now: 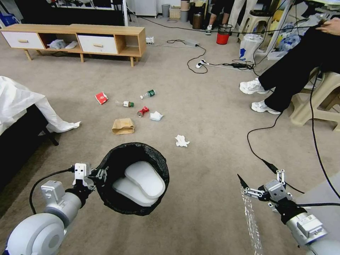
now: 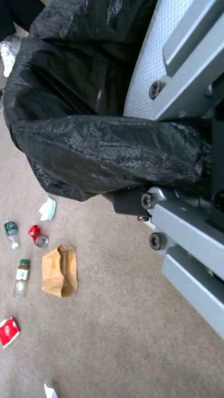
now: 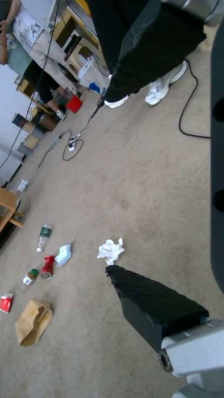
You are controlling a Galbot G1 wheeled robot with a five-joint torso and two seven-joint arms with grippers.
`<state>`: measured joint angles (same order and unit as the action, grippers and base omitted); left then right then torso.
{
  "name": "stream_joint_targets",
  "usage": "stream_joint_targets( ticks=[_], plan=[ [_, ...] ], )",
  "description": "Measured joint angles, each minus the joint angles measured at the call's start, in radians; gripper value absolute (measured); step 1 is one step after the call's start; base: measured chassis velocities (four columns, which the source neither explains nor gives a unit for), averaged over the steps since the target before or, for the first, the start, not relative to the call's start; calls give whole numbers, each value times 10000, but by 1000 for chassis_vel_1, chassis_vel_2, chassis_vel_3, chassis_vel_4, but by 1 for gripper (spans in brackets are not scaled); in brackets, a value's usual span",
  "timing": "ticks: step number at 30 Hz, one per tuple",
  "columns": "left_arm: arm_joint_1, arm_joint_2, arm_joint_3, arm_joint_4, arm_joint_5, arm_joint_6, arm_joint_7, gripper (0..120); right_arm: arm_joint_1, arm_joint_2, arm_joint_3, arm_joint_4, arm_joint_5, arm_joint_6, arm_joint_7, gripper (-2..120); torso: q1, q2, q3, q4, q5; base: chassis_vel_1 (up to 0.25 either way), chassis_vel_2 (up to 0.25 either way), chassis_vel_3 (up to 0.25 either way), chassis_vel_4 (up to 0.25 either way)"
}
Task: Pick up the trash bin and place the garbage on the floor into it.
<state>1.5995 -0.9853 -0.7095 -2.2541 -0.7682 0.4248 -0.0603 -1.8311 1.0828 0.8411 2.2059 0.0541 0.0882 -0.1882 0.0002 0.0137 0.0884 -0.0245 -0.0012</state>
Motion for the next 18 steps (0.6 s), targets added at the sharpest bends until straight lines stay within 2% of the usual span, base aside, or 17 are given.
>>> stream_joint_targets(
  ticks=[18],
  plan=[
    [15,-70,35,10,-39,-6,15,0,-57,184,9,-101,-166,104,-10,100,1,0,0,0,0,0,0,0,0]
  ],
)
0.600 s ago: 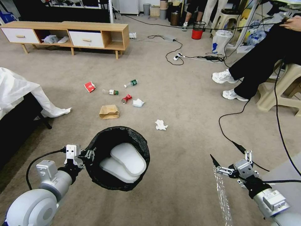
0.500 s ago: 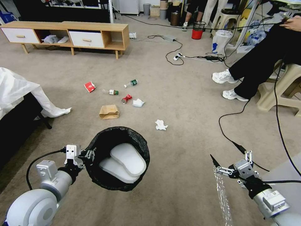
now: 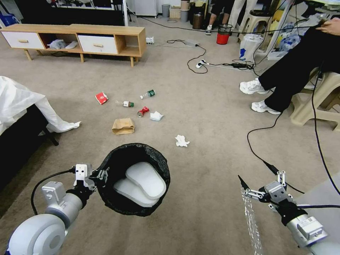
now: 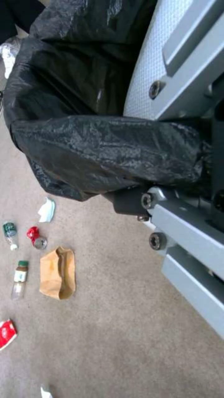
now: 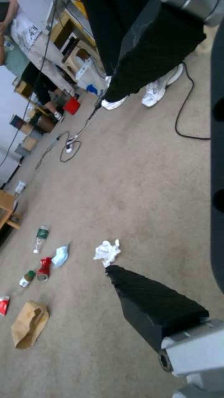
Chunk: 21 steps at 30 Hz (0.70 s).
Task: Pick up the trash bin and place the garbage on the floor into it.
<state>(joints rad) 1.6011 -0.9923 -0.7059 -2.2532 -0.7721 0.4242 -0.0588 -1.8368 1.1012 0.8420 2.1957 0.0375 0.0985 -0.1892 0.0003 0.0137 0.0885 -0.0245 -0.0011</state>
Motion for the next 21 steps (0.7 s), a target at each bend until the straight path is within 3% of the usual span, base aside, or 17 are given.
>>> stream_joint_targets(
  ticks=[21],
  plan=[
    [-97,-25,-34,103,-70,-4,-23,0,16,334,-115,-103,-322,-13,-110,100,0,0,0,0,0,0,0,0,0]
  ],
)
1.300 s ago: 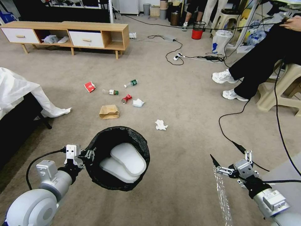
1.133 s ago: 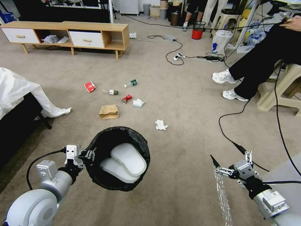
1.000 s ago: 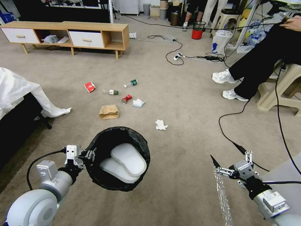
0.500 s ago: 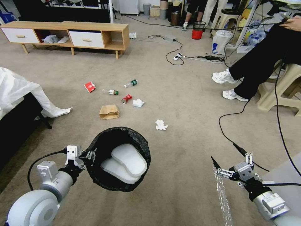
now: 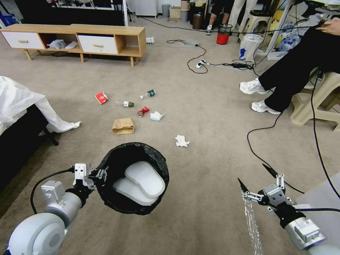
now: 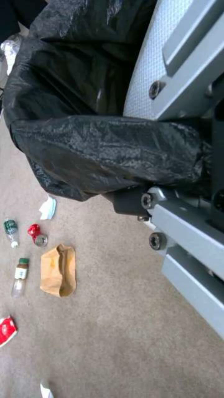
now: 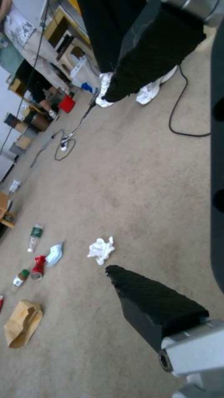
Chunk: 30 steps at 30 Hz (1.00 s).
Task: Pick up the trash bin and place the garbage on the floor into it.
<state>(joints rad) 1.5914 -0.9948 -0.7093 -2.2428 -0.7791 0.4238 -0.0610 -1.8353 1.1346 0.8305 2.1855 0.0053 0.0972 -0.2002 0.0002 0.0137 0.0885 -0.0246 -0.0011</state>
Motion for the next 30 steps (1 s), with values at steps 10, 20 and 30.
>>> stream_joint_targets(
  ticks=[10,20,30],
  plan=[
    [9,-16,-5,-10,-17,-10,-7,0,5,128,-14,-12,-32,22,-16,100,0,0,0,0,2,28,30,-30,-32],
    [20,-55,-19,3,-19,-13,-41,0,13,189,-33,-104,-213,92,-40,100,0,0,0,0,0,122,115,-95,-97],
    [6,-63,-16,29,-42,-16,-55,0,69,243,-107,-209,-95,171,-8,100,1,0,0,1,0,183,185,-196,-181]
  ],
)
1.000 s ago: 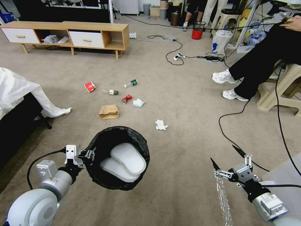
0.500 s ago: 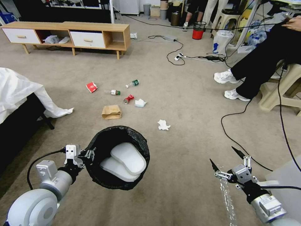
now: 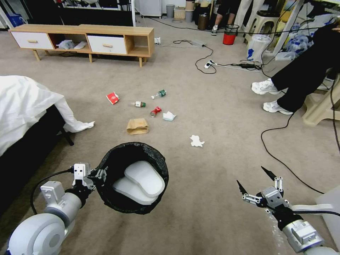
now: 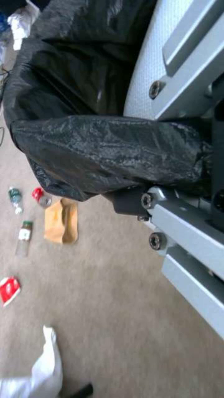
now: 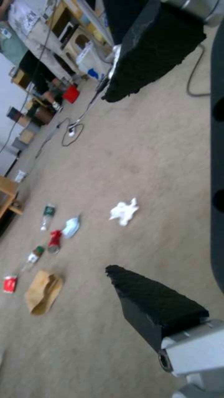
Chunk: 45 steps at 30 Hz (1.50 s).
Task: Pick up the trash bin and place the garbage on the floor into it.
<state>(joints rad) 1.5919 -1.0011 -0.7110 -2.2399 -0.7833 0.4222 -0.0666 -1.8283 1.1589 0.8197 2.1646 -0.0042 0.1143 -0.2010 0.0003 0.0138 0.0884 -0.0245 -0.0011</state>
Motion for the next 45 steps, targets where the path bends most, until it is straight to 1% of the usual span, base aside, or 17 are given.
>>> stream_joint_targets(
  ticks=[3,6,7,9,15,23,32,45],
  plan=[
    [-4,0,0,25,0,-2,-6,0,0,17,-16,-3,54,16,17,100,0,0,0,2,-5,249,264,-227,-245],
    [-5,0,-2,27,2,-3,-7,0,4,33,-19,-3,62,18,23,100,-1,-1,0,1,-1,183,213,-188,-221],
    [-5,-6,-1,31,4,-3,-14,0,16,40,-22,-5,70,18,33,100,0,-2,2,3,-6,91,96,-137,-138],
    [-5,-13,4,30,6,-3,-14,0,24,41,-22,-4,78,18,39,100,0,-1,0,3,-4,91,37,-32,-72],
    [4,-31,9,30,9,-6,-5,0,38,50,-17,-5,102,-16,60,100,0,0,1,-3,3,-47,-57,27,34],
    [21,-75,16,30,31,-18,-5,0,27,117,-11,37,108,-106,56,100,0,-1,1,1,0,-4,-6,2,5],
    [29,-80,23,33,31,-27,1,0,2,192,-8,58,103,-187,49,100,0,-1,1,0,0,0,0,0,0],
    [-7,-56,63,64,8,-70,6,0,15,86,-2,29,205,-216,38,100,0,0,0,0,0,-8,7,6,-8]
  ],
)
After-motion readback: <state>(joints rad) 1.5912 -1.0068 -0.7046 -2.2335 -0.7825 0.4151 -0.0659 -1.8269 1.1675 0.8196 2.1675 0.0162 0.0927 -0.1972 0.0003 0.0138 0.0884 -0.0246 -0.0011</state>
